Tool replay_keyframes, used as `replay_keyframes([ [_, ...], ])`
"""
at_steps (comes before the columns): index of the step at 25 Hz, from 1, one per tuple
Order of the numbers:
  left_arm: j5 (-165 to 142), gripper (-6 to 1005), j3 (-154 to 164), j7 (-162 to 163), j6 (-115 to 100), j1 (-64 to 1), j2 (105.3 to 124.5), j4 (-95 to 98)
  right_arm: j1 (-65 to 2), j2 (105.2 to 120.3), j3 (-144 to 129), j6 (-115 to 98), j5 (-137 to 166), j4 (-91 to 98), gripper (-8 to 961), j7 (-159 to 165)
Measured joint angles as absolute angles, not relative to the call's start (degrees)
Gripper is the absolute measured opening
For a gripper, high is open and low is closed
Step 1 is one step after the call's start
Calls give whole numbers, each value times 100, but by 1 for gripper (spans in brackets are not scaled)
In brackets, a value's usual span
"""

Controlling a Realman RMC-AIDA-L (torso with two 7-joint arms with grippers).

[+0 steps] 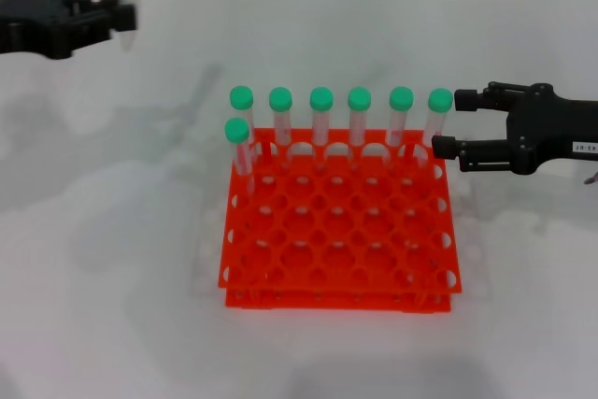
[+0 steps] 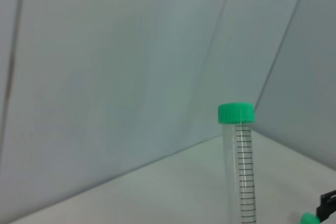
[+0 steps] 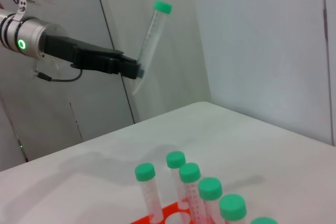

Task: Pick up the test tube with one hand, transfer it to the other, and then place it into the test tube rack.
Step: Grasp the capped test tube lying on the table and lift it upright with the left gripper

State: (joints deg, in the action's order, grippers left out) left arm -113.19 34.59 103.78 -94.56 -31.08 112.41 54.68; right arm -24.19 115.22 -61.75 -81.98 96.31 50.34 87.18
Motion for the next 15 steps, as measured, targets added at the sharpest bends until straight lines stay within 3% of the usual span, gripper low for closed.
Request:
replay_keyframes([
  [7,-11096,183,3541,10050,-9452,-3494,11495,5306,-2412,11511,-6178,-8222,9577,5149,819,8718],
  [15,-10462,184,4446,9666,-9462,-3678,11534,5021,-2366,11514,-6130,-8332,9572,5332,818,8718],
])
